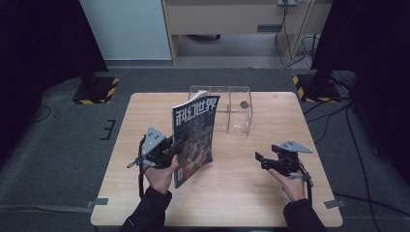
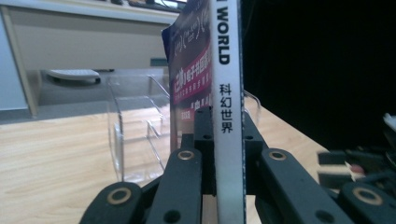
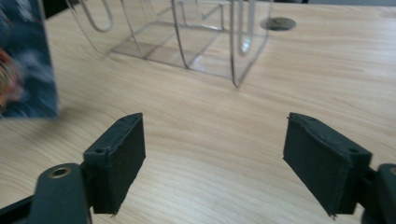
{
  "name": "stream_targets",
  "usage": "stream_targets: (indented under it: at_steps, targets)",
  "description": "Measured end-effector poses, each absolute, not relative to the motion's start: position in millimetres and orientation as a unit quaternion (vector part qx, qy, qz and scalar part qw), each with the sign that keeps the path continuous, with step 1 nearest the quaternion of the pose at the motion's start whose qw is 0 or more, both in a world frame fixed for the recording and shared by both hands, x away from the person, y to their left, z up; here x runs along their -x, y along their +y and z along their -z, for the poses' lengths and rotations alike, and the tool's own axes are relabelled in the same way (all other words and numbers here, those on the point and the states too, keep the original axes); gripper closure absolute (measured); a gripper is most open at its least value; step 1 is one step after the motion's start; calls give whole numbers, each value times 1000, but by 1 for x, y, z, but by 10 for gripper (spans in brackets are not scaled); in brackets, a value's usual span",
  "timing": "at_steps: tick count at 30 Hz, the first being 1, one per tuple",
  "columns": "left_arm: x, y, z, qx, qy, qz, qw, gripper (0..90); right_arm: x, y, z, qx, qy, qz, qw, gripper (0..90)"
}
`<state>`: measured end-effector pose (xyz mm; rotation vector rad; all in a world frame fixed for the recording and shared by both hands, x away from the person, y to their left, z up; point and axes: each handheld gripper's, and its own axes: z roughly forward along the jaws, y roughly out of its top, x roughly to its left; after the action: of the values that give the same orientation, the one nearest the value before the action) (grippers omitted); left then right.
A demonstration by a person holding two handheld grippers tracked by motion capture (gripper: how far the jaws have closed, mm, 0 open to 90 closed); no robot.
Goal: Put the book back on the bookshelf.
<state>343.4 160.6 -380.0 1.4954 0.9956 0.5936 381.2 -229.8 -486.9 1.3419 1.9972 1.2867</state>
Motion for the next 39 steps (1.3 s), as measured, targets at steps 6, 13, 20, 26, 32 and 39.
stream_targets:
  at_steps: [6,13,20,26,32,39]
  targets:
    - [-352,162,371,-629,430,-277,585,826,-378,-240,501,-486,724,-438,218,135]
    - [-363,160,361,-615,433,-309,583,826,-375,-248,510,-497,728,-417,220,111]
    - [-375,164,354,-600,442,-325,582,826,-373,-247,515,-489,740,-402,227,111]
    - [-385,169,348,-593,450,-332,579,826,-372,-250,521,-496,739,-397,225,103]
    - [-396,170,346,-588,454,-338,578,826,-370,-253,525,-498,740,-387,234,91]
    - [-408,170,340,-574,456,-356,579,826,-370,-255,528,-494,744,-379,243,86]
